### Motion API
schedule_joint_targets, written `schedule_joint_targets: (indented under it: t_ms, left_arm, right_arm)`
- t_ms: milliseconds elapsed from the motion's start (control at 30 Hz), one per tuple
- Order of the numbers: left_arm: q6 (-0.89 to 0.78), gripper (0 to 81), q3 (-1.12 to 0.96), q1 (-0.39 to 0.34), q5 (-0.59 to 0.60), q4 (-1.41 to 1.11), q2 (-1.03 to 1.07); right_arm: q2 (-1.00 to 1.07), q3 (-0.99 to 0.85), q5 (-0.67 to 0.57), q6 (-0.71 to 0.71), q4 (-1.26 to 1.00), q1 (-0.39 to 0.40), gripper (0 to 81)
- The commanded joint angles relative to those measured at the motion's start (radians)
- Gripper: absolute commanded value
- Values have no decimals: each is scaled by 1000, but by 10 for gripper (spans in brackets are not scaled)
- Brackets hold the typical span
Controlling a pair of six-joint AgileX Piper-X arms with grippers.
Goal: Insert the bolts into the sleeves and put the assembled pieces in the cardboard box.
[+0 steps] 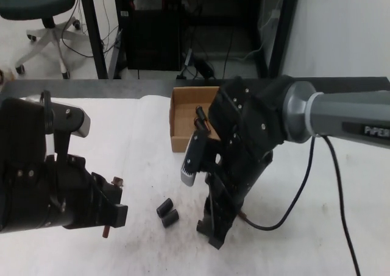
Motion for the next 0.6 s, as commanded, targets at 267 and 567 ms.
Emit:
schedule_joint_targets:
  t_ms: [267, 567]
  left_arm:
    - [15, 2, -4, 3, -8, -12, -11]
    - [15, 2, -4, 3, -8, -12, -11]
  right_arm:
    - [49, -7, -6, -7, -7, -5, 357]
    - [75, -7, -8, -7, -31, -5, 357]
